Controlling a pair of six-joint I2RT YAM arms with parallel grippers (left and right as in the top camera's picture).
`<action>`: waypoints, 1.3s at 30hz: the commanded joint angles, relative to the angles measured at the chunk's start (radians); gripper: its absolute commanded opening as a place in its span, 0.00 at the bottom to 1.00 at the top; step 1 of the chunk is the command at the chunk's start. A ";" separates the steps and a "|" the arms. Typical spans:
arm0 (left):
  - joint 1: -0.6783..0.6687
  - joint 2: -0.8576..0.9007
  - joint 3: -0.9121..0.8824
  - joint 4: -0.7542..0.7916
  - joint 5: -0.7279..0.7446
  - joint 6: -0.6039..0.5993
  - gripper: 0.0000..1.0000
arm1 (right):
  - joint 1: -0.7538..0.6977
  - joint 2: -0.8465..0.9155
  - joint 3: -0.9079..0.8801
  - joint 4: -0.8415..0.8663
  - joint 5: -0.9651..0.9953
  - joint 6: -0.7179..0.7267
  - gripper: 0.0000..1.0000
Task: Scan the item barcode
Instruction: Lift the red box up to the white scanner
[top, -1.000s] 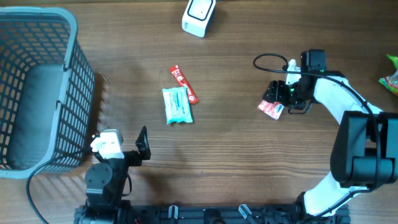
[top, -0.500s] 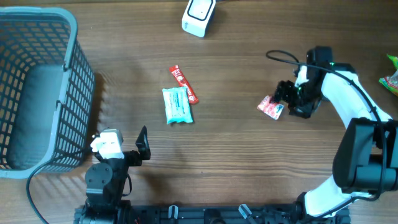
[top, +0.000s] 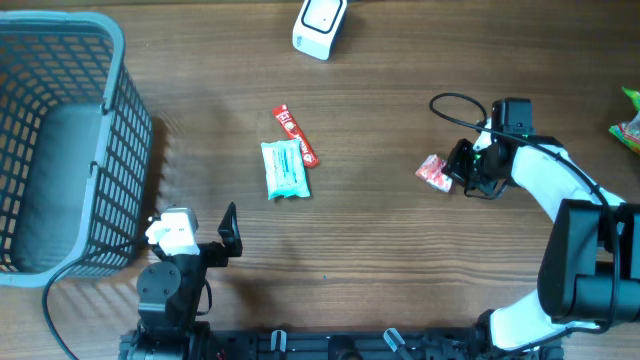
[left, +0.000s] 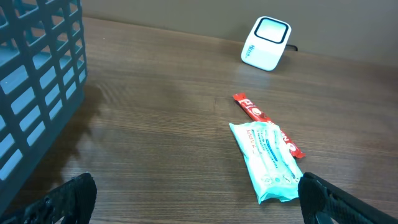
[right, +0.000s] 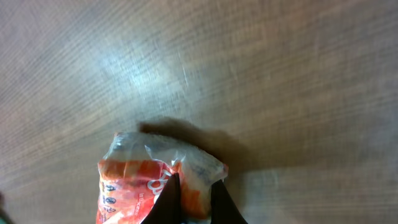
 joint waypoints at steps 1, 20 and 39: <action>0.002 -0.005 -0.009 0.003 -0.006 -0.010 1.00 | -0.001 -0.079 0.066 -0.117 -0.158 0.010 0.04; 0.002 -0.005 -0.009 0.003 -0.006 -0.010 1.00 | 0.033 -0.459 0.183 -0.537 -0.422 0.234 0.04; 0.002 -0.005 -0.009 0.003 -0.006 -0.010 1.00 | 0.482 0.441 0.452 1.329 0.378 -0.405 0.05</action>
